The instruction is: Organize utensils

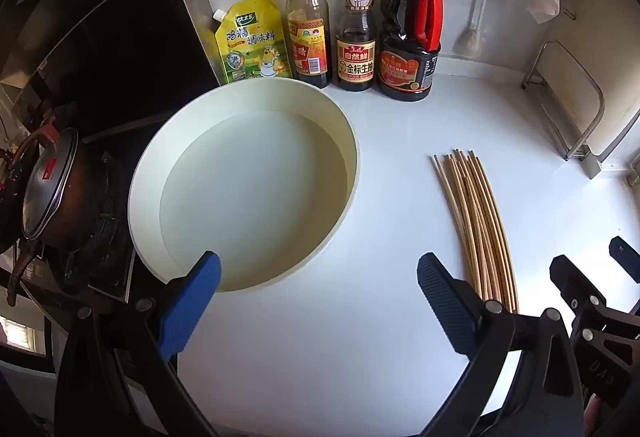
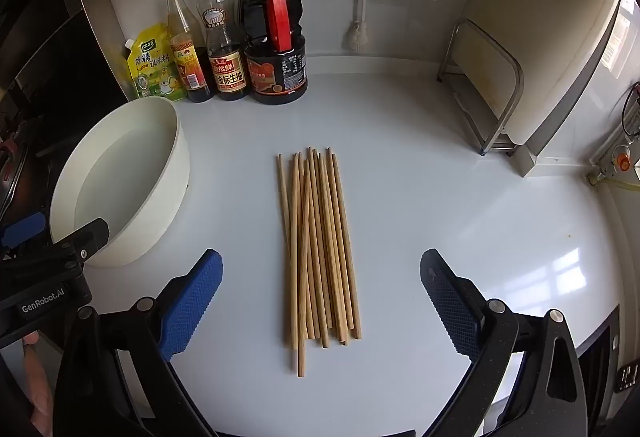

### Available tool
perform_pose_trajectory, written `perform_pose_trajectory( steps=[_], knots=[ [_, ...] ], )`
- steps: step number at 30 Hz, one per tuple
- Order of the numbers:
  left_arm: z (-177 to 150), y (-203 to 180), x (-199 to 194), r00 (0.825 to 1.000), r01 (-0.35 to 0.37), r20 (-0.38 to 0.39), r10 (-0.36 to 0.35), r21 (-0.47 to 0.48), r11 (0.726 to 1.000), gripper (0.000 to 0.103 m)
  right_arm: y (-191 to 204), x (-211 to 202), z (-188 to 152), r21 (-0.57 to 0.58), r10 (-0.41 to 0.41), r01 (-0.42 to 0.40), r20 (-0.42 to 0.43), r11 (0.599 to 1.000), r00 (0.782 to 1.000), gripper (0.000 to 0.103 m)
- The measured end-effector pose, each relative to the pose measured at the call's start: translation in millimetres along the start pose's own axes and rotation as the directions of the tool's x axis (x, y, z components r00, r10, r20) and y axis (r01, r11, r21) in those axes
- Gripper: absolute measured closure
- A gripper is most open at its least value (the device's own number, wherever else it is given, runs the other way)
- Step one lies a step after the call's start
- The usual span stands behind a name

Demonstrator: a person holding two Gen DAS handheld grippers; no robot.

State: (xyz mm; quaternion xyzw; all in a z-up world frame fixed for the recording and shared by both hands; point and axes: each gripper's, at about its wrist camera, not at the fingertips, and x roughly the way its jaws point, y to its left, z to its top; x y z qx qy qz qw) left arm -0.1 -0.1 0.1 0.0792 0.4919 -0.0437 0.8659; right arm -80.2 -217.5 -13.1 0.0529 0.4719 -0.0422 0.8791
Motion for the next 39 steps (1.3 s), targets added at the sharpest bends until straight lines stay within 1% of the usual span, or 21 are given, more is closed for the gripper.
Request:
perform_pose_trajectory(
  steps=[27, 30, 39],
  knots=[
    [-3.2, 4.4, 6.0, 1.0, -0.012, -0.019, 0.012, -0.002, 1.0, 0.006, 2.3, 3.2, 0.7, 0.0, 0.005, -0.005, 0.005, 1.0, 1.0, 0.008],
    [-5.6, 4.4, 6.5, 1.0, -0.014, -0.022, 0.014, -0.001, 1.0, 0.006, 3.4, 2.9, 7.5, -0.002, 0.007, -0.007, 0.002, 1.0, 1.0, 0.008],
    [-9.4, 8.4, 7.4, 0.999, -0.016, -0.031, 0.016, -0.006, 1.0, 0.006, 6.9, 4.1, 2.1, -0.01, 0.009, -0.009, -0.003, 1.0, 1.0, 0.008]
  ],
)
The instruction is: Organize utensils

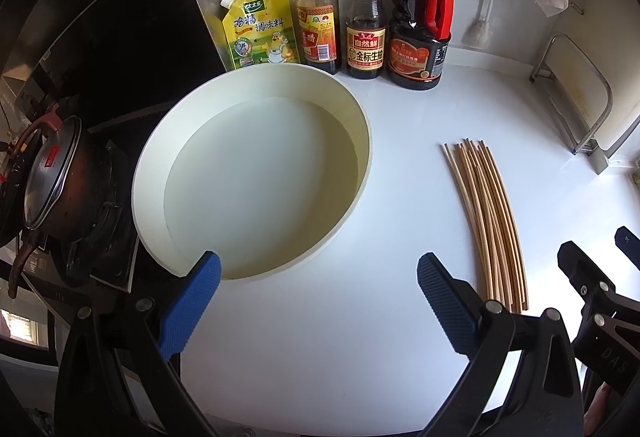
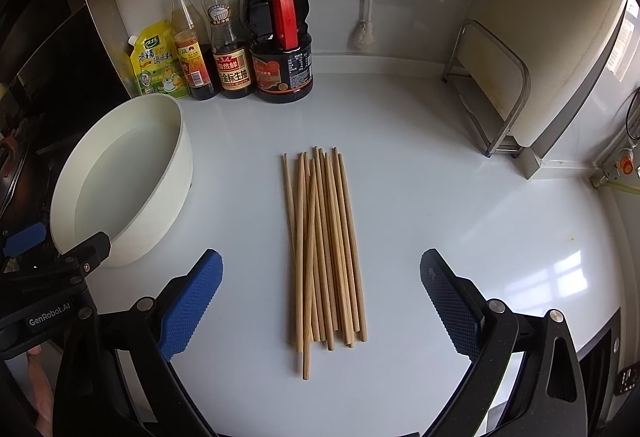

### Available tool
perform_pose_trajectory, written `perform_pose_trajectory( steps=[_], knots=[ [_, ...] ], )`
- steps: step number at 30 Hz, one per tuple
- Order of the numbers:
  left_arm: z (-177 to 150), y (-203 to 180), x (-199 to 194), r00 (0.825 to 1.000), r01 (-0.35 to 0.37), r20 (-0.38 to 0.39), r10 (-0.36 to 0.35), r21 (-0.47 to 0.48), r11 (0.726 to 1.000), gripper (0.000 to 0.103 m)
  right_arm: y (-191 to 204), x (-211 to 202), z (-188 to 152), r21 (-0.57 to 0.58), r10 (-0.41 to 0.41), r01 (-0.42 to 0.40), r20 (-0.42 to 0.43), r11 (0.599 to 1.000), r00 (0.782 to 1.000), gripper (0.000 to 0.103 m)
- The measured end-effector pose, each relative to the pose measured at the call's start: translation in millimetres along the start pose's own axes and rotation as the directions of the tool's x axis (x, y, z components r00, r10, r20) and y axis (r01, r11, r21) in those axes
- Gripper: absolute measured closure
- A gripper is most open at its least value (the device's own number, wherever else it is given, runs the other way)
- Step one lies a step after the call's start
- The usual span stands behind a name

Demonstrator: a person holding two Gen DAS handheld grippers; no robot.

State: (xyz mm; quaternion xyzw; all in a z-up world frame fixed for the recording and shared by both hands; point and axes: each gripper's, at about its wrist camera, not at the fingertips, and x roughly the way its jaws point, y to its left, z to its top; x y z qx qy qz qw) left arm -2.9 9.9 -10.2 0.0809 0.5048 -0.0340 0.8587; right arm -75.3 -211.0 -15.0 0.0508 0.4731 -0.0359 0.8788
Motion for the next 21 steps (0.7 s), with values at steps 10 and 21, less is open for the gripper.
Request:
perform_pose_trajectory(
  steps=[10, 21],
  knots=[
    [-0.7, 0.4, -0.1, 1.0, 0.0, -0.001, 0.0, 0.001, 1.0, 0.006, 0.9, -0.3, -0.4, 0.0, -0.001, 0.001, 0.001, 1.0, 1.0, 0.008],
    [-1.4, 1.7, -0.5, 1.0, -0.002, -0.001, 0.002, -0.002, 1.0, 0.006, 3.3, -1.7, -1.2, -0.004, 0.001, -0.001, 0.003, 1.0, 1.0, 0.008]
  ],
)
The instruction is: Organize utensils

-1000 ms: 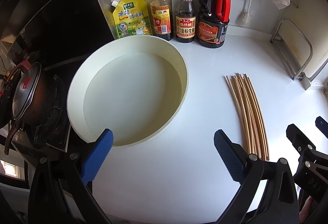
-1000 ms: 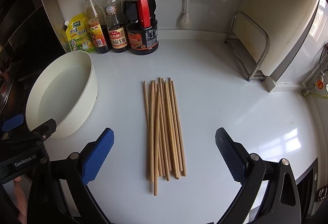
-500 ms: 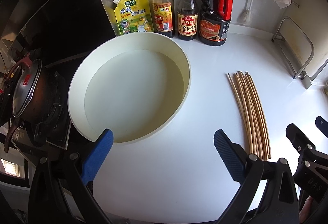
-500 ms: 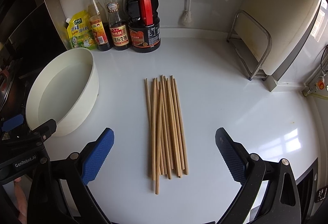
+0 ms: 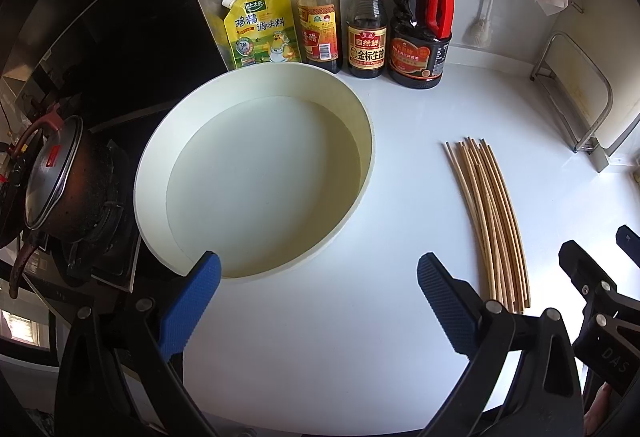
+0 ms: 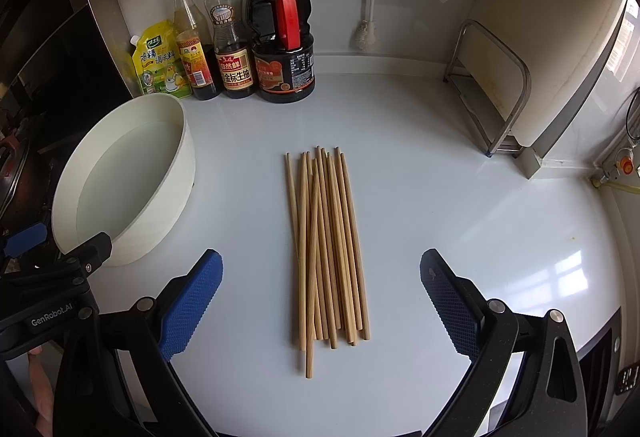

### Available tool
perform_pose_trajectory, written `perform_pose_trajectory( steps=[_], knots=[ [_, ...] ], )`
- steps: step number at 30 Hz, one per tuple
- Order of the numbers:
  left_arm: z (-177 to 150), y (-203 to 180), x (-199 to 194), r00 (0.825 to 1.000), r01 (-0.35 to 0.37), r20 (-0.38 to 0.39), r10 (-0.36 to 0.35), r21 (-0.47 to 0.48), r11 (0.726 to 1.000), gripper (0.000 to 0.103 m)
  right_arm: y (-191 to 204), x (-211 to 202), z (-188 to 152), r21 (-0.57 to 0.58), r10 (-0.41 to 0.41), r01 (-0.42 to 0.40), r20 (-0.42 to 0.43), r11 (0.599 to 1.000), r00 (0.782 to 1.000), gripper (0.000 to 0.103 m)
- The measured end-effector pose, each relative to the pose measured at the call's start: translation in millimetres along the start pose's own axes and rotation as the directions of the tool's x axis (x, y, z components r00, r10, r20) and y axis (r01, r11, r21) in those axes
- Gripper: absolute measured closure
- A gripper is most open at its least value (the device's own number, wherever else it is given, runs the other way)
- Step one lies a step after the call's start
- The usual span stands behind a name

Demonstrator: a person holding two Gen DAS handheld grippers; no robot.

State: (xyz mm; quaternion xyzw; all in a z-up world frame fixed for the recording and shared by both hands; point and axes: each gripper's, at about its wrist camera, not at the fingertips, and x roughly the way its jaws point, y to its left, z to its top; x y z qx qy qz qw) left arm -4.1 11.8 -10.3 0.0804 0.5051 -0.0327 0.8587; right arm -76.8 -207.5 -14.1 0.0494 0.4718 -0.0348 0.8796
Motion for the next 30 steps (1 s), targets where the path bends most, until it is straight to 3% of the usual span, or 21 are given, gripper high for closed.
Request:
perform_pose_trajectory(
  steps=[30],
  knots=[
    [0.5, 6.7, -3.3, 1.0, -0.003, 0.005, 0.003, -0.004, 1.0, 0.006, 2.6, -5.5, 2.8, -0.002, 0.001, -0.001, 0.009, 1.0, 1.0, 0.008]
  ],
)
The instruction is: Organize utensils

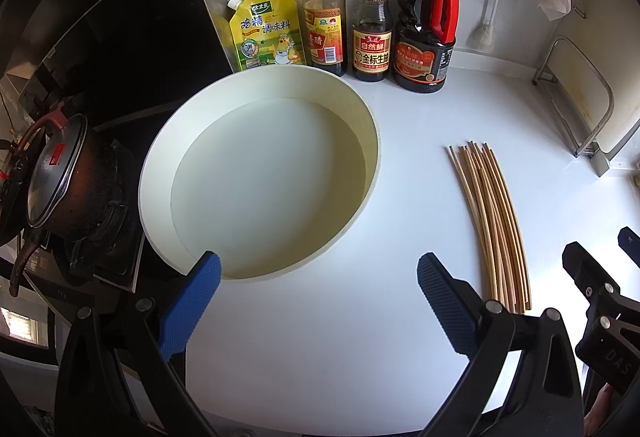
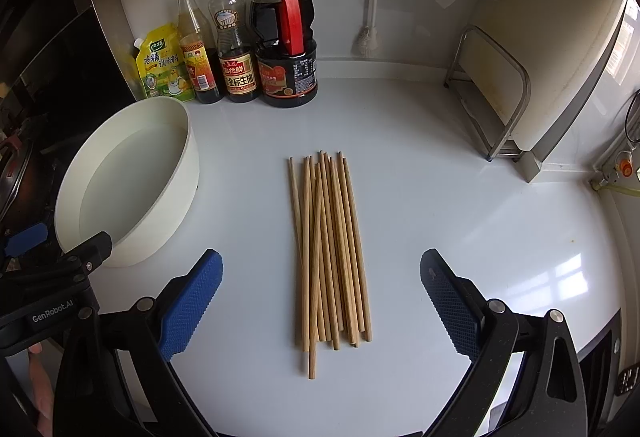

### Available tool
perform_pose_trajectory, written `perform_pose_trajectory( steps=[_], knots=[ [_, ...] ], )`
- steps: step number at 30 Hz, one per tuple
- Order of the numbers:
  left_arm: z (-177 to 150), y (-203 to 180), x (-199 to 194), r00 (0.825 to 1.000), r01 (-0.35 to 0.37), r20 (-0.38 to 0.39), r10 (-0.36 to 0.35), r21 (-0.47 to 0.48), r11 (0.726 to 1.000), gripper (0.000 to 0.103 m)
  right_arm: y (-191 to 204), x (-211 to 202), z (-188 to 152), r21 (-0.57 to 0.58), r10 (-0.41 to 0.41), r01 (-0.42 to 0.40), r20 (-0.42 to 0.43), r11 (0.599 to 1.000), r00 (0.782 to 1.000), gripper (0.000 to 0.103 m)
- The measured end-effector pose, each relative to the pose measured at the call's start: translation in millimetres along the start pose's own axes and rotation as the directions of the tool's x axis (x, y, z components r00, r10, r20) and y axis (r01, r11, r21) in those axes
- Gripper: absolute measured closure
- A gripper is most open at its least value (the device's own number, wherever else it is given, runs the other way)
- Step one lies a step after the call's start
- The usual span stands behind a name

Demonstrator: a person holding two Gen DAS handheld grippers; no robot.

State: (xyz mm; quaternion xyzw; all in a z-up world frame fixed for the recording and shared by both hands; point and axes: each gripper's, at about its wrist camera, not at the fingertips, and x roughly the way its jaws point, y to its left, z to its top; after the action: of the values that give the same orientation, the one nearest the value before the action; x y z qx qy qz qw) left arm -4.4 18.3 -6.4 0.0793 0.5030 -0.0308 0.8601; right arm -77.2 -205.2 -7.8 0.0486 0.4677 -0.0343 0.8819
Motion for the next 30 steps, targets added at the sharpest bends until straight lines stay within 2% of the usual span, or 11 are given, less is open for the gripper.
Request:
perform_pose_trajectory(
  steps=[5, 11, 19, 26, 30],
  knots=[
    [4.1, -3.0, 1.9, 1.0, 0.006, -0.003, -0.006, 0.001, 1.0, 0.006, -1.1, 0.4, 0.9, 0.005, 0.0, 0.0, -0.002, 1.0, 1.0, 0.008],
    [6.1, -14.5, 2.3, 1.0, 0.019, 0.018, -0.02, 0.023, 1.0, 0.006, -19.5, 5.1, -3.2, 0.043, 0.041, -0.041, -0.011, 0.998, 0.999, 0.008],
    [6.8, -44.7, 17.2, 0.994, 0.111, 0.014, -0.113, 0.06, 0.992, 0.006, -64.6, 14.1, -17.7, 0.098, 0.032, -0.03, -0.025, 0.995, 0.999, 0.008],
    [-1.7, -78.7, 44.3, 0.988, 0.153, -0.028, -0.151, 0.095, 0.984, 0.006, -88.4, 40.9, -30.2, 0.058, 0.031, -0.029, -0.042, 0.998, 0.999, 0.008],
    [-8.0, -88.4, 60.9, 0.985, 0.166, -0.056, -0.162, 0.076, 0.983, 0.006, -99.4, 63.6, -34.9, 0.054, 0.062, -0.06, -0.034, 0.997, 0.997, 0.008]
  ],
)
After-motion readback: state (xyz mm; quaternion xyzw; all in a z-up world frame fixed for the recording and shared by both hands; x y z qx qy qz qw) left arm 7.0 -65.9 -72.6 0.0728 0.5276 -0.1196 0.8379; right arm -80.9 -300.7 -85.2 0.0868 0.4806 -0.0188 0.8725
